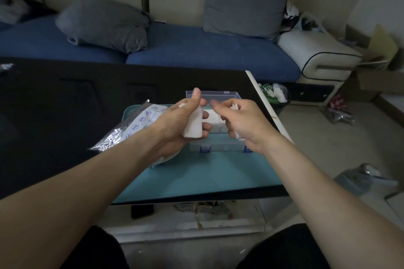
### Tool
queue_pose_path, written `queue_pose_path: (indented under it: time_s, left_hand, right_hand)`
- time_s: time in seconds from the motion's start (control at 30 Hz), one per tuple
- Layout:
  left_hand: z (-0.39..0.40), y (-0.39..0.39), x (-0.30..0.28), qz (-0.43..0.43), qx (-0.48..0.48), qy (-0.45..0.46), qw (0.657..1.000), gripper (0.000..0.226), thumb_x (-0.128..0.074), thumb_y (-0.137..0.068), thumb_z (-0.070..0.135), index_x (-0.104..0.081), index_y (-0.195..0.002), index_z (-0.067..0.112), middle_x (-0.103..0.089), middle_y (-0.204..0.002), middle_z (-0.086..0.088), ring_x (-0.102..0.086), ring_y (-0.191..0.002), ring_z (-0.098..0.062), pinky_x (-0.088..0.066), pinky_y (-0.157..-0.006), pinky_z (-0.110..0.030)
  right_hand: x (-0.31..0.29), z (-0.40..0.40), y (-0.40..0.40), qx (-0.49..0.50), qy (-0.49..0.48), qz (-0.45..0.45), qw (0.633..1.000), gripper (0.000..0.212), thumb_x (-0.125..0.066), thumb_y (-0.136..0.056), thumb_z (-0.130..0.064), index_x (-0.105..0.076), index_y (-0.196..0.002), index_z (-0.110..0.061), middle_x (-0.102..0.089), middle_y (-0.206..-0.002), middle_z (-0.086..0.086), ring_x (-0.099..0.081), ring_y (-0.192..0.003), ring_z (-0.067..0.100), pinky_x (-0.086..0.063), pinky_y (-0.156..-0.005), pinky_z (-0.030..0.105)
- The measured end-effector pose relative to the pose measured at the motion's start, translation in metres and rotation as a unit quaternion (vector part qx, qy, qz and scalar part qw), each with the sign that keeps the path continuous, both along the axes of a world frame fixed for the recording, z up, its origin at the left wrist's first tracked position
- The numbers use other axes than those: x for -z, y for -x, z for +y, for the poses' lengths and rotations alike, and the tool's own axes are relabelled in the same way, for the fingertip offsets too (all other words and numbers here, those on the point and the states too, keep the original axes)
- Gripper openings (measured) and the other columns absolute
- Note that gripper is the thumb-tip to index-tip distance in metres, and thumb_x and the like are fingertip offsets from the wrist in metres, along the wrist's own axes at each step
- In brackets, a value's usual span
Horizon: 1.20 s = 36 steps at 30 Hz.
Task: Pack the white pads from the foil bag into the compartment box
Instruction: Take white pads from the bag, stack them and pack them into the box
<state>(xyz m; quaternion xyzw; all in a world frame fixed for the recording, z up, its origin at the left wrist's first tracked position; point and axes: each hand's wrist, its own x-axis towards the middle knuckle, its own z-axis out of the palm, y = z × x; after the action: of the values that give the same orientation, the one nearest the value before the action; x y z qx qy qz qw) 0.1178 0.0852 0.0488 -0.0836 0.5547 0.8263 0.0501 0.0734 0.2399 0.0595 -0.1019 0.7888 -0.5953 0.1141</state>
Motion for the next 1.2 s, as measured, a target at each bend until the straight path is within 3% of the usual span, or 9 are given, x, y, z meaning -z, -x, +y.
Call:
queue_pose_path:
  time_s: [0.23,0.37,0.5,0.67,0.8,0.93,1.0,1.1,1.2]
  left_hand:
    - [-0.008,0.007,0.004,-0.029,-0.024,-0.041,0.998,0.052,-0.047,-0.092,0.062,-0.053,-0.088,0.01,-0.057,-0.073,-0.006,-0.058,-0.057,-0.018,-0.052,-0.061,-0.03]
    - [-0.003,0.007,0.003,-0.037,-0.041,-0.015,0.998,0.053,-0.046,-0.093,0.061,-0.059,-0.102,0.011,-0.06,-0.072,-0.003,-0.058,-0.058,-0.015,-0.05,-0.061,-0.029]
    - [0.0,0.009,0.006,-0.028,-0.05,0.002,0.998,0.05,-0.048,-0.093,0.059,-0.059,-0.105,0.012,-0.064,-0.079,-0.004,-0.063,-0.062,-0.016,-0.05,-0.066,-0.031]
    - [-0.002,0.011,0.006,-0.037,-0.104,-0.027,0.993,0.052,-0.063,-0.091,0.047,-0.059,-0.116,0.001,-0.068,-0.116,-0.023,-0.069,-0.104,-0.036,-0.055,-0.094,-0.05]
    - [0.0,0.007,0.006,-0.008,-0.09,0.003,0.996,0.027,-0.07,-0.091,0.018,-0.058,-0.111,0.004,-0.062,-0.091,-0.014,-0.066,-0.07,-0.021,-0.057,-0.06,-0.029]
    - [0.003,0.006,0.008,-0.005,-0.082,0.028,0.996,0.011,-0.067,-0.092,0.006,-0.06,-0.1,0.004,-0.063,-0.086,-0.015,-0.064,-0.07,-0.025,-0.057,-0.067,-0.037]
    - [0.005,0.004,0.006,0.001,-0.09,0.03,0.995,0.01,-0.063,-0.096,0.011,-0.057,-0.097,0.002,-0.062,-0.077,-0.015,-0.061,-0.061,-0.025,-0.059,-0.059,-0.038]
    - [0.006,0.002,0.007,0.011,-0.081,0.037,0.996,0.016,-0.055,-0.101,0.017,-0.056,-0.098,0.001,-0.06,-0.077,-0.014,-0.061,-0.054,-0.023,-0.054,-0.051,-0.033]
    - [0.006,0.001,0.008,0.008,-0.068,0.053,0.996,0.021,-0.05,-0.104,0.023,-0.055,-0.101,0.003,-0.066,-0.086,-0.019,-0.066,-0.064,-0.032,-0.051,-0.048,-0.029]
  right_hand:
    - [-0.003,-0.001,-0.011,-0.069,-0.043,-0.038,0.996,0.026,-0.076,-0.086,-0.037,-0.069,-0.09,-0.012,-0.057,-0.051,-0.014,-0.042,-0.035,0.001,-0.028,-0.047,0.024]
    - [-0.002,-0.005,-0.01,-0.054,-0.014,-0.046,0.997,0.039,-0.082,-0.076,-0.047,-0.07,-0.091,-0.013,-0.064,-0.073,-0.008,-0.046,-0.039,-0.001,-0.029,-0.047,0.026]
    - [-0.003,-0.006,-0.012,-0.061,0.0,-0.014,0.998,0.032,-0.083,-0.079,-0.04,-0.071,-0.086,-0.012,-0.067,-0.071,-0.006,-0.048,-0.043,0.001,-0.031,-0.042,0.021]
    - [-0.007,-0.008,-0.016,-0.082,0.019,-0.022,0.996,0.017,-0.077,-0.086,-0.028,-0.072,-0.077,-0.015,-0.07,-0.07,-0.001,-0.035,-0.04,0.008,-0.025,-0.04,0.022]
    - [-0.003,-0.012,-0.017,-0.053,-0.067,0.041,0.996,0.015,-0.085,-0.077,-0.02,-0.071,-0.075,-0.015,-0.066,-0.071,-0.008,-0.051,-0.048,-0.003,-0.034,-0.046,0.012]
    - [0.0,-0.015,-0.018,-0.007,-0.12,0.067,0.99,0.029,-0.087,-0.074,-0.03,-0.061,-0.069,-0.019,-0.062,-0.069,-0.008,-0.053,-0.052,-0.001,-0.036,-0.043,0.012]
    - [-0.006,-0.014,-0.016,-0.002,-0.039,0.001,0.999,0.031,-0.082,-0.082,-0.026,-0.054,-0.073,-0.016,-0.055,-0.057,-0.009,-0.045,-0.041,0.0,-0.031,-0.037,0.016]
    - [-0.015,-0.011,-0.011,-0.022,0.171,-0.142,0.975,0.017,-0.056,-0.09,-0.018,-0.043,-0.079,-0.015,-0.033,-0.062,-0.001,-0.03,-0.049,0.012,-0.02,-0.042,0.022]
    - [-0.024,-0.006,-0.015,-0.06,0.281,-0.21,0.934,0.002,-0.036,-0.086,-0.014,-0.037,-0.087,-0.015,-0.034,-0.069,0.005,-0.042,-0.051,0.018,-0.039,-0.045,0.023]
